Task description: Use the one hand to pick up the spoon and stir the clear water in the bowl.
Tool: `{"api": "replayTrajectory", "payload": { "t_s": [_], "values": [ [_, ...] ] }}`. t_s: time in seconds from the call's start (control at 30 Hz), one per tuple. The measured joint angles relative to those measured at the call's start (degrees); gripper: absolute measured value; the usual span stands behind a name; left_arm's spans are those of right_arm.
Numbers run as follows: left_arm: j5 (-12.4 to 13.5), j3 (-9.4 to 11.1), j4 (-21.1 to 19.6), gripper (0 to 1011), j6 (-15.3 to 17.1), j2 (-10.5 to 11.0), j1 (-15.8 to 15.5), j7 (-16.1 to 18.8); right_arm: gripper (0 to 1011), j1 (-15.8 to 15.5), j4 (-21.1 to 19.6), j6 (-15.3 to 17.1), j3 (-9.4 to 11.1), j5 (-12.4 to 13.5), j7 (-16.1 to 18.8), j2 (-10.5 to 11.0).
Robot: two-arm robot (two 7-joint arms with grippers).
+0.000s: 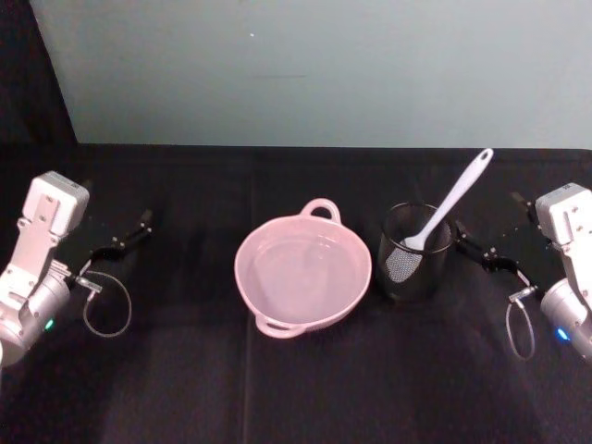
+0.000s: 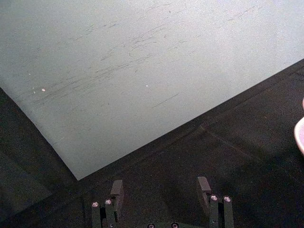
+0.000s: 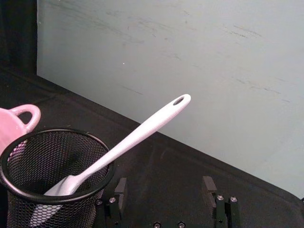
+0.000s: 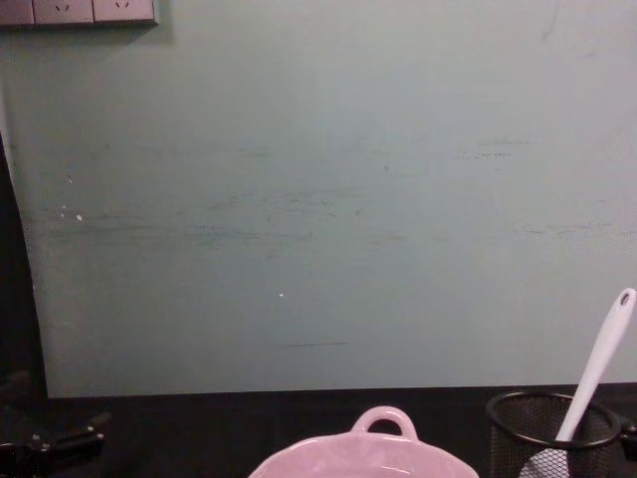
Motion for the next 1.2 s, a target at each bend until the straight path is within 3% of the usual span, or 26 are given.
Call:
{"api": "replayTrajectory", "payload": {
  "t_s": [1.03, 1.2],
  "values": [
    [0.0, 0.0, 0.0, 1010, 0.0, 0.0, 0.0, 0.0, 1004, 0.0, 0.0, 0.0, 0.0, 0.0, 0.0, 0.0],
    [0.0, 0.0, 0.0, 1011, 0.0, 0.0, 0.0, 0.0, 1004, -2.1, -2.77, 1.07, 1.46, 0.14, -0.58, 0.58]
  ]
}}
